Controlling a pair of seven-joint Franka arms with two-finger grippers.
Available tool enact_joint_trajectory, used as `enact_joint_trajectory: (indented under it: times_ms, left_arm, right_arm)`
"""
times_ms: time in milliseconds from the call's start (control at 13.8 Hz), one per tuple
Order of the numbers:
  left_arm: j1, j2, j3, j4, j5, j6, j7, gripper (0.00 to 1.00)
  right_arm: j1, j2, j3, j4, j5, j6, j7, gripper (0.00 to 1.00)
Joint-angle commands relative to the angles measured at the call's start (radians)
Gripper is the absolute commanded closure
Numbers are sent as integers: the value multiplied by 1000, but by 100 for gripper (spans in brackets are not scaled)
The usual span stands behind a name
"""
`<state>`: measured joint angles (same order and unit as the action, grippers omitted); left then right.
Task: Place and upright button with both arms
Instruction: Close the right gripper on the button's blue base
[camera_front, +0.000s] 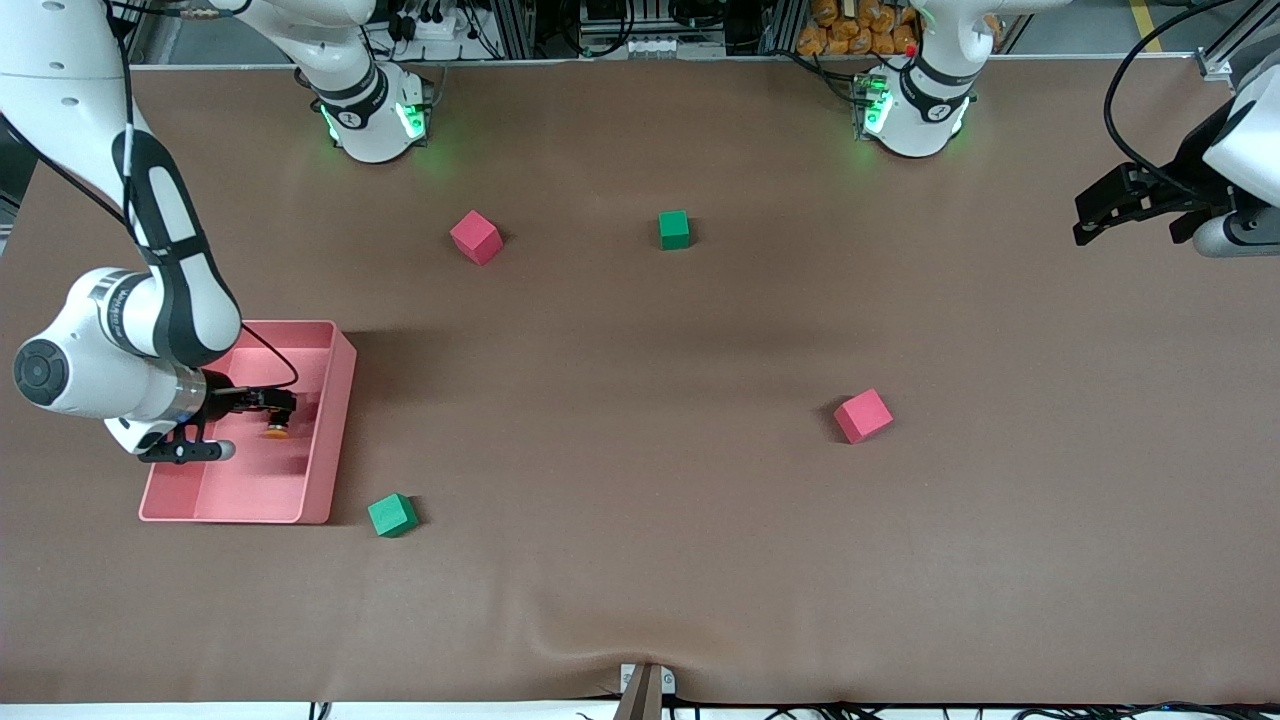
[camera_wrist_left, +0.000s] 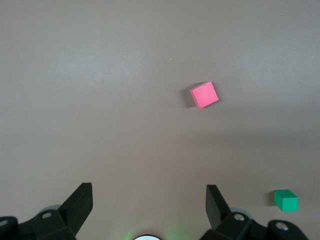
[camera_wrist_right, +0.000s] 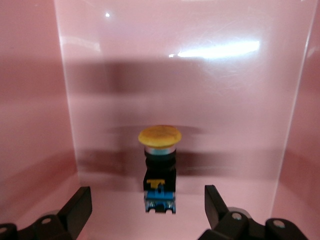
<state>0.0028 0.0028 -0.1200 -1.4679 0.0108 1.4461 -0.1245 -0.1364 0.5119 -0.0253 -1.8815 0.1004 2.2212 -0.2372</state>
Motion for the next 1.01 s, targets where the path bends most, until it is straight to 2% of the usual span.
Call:
enact_joint_trajectory:
  times_ms: [0, 578, 722, 795, 939]
  left_arm:
    - [6, -10, -7, 12, 11, -21, 16, 0]
    - [3, -11, -9, 15, 14, -20, 16, 0]
    - [3, -14, -10, 12, 12, -21, 16, 0]
    - [3, -14, -9, 17, 12, -32, 19, 0]
    - [5, -14, -7, 15, 14, -35, 20, 0]
  right_arm:
    - [-17, 29, 11, 2, 19, 49, -31, 0]
    - [-18, 85, 13, 4, 36, 117, -31, 0]
    - [-20, 89, 13, 5, 35, 117, -31, 27]
    - [-20, 91, 13, 7, 35, 115, -31, 48]
    - [-22, 89, 13, 18, 35, 106, -46, 80]
